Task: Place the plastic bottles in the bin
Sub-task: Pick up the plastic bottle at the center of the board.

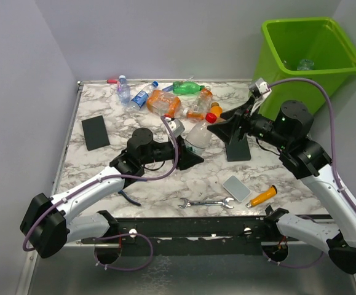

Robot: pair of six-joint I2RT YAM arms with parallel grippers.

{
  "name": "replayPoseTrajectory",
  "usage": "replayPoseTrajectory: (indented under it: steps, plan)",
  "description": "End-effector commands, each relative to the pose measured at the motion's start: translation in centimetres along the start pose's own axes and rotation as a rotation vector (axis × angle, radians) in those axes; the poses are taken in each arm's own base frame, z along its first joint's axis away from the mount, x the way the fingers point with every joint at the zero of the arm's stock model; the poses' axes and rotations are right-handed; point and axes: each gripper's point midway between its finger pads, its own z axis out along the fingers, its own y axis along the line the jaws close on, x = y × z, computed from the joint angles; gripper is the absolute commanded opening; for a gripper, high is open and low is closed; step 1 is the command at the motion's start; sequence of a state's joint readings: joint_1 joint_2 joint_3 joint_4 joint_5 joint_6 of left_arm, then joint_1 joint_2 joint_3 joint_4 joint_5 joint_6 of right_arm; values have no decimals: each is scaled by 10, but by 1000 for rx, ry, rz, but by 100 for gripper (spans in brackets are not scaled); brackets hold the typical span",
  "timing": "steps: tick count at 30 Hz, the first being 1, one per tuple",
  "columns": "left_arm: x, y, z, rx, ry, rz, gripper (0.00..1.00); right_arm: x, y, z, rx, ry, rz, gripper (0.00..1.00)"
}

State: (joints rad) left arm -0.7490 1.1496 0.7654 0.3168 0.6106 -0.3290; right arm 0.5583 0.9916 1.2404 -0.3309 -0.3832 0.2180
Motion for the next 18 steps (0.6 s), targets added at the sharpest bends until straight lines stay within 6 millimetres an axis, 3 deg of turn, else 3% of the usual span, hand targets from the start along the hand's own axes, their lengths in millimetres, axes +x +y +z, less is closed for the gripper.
replayPoseTrajectory:
  steps: [1,5,9,18]
  plan:
    - [-29,5,-6,-57,-170,75,33,-30,16,-11,-23,-125,116,83]
    - [-41,4,-10,-68,-267,114,32,-38,21,-10,-54,-242,297,99]
    - [-43,4,-13,-87,-324,153,31,-35,24,2,-133,-312,426,99]
    - [-37,8,-14,-121,-349,152,30,-40,28,31,-200,-343,414,97]
